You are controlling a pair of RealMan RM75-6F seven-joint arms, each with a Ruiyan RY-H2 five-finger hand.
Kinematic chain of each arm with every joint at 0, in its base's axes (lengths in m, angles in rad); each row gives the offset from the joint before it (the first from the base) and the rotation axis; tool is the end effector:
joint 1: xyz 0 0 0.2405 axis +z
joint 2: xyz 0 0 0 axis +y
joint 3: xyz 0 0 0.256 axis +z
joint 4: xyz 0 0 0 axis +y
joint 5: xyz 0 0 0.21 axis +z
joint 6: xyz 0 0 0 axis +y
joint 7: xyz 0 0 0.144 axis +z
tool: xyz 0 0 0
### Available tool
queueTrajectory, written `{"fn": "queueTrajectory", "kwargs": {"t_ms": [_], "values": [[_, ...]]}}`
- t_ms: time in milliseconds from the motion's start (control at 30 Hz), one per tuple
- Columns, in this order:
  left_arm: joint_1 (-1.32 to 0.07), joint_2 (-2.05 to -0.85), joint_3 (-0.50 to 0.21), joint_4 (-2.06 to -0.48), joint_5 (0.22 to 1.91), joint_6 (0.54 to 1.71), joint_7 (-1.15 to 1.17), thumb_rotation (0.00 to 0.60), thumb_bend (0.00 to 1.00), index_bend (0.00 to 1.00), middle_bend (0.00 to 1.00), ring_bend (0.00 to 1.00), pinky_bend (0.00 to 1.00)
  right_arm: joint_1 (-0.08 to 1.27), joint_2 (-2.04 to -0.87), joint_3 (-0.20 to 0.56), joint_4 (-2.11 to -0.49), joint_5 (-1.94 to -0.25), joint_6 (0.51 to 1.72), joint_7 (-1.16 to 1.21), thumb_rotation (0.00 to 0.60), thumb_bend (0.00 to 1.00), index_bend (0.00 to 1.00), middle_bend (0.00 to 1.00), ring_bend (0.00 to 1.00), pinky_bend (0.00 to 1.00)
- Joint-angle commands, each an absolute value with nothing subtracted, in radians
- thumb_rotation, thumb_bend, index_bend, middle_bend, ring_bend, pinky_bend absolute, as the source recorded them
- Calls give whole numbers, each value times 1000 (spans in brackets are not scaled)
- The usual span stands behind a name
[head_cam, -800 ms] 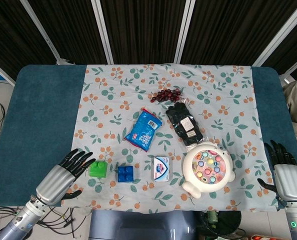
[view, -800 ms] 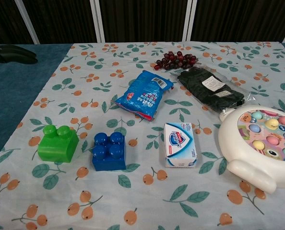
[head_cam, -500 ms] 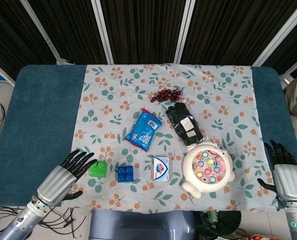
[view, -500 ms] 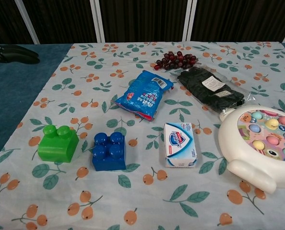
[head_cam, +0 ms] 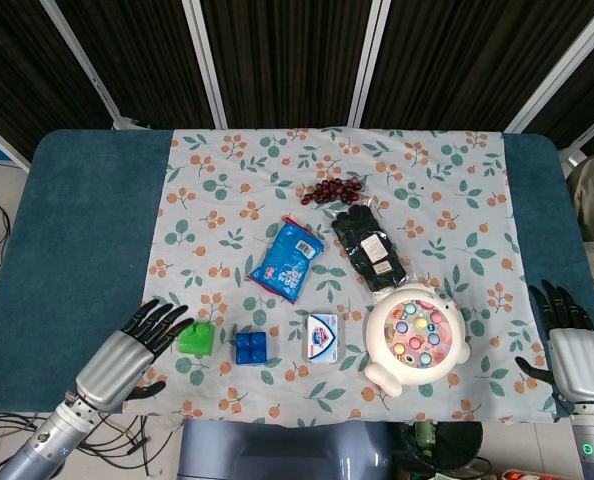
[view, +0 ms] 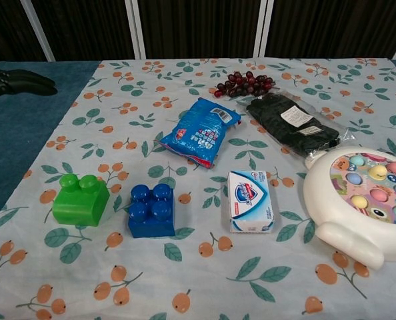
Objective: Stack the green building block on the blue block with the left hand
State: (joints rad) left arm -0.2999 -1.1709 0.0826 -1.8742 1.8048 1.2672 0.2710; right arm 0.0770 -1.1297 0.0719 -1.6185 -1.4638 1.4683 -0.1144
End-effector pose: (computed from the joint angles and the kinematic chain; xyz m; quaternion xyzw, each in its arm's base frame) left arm -0.1884 0.1777 0.0758 -0.7770 -0.3012 -0.4140 0.3664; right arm -0.3140 -0.1829 0.1579 0.5991 -0.3685 0.3540 0.6165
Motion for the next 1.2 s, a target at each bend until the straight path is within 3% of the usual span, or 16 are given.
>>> {"fn": "queueTrajectory", "kwargs": {"t_ms": [33,367,600,767,1200], "values": [[-302,-1172,80,-1875,1800,1265,274,600,0,0,0,0,0,77,-1130,72,-1618,-1465,1470,-114,600,56,0,0,0,190],[-341,-1186,17,-1876,1648,1176,366,600,0,0,0,0,1,78,-1131,72,-1618,-1464,1466,-110,600,57,0,0,0,190],[-399,-1201,-43,-1865,1464,1070,497,600,0,6,0,0,112,79,-1130,75,-1618,-1454,1460,-100,600,56,0,0,0,190],[-448,-1234,-69,-1833,1325,1000,588,600,0,73,1,18,157,80,-1130,77,-1618,-1449,1456,-94,600,56,0,0,0,190],[-518,-1330,-43,-1767,1215,938,638,600,16,162,101,98,246,81,-1129,79,-1621,-1441,1451,-85,600,60,0,0,0,190]]}}
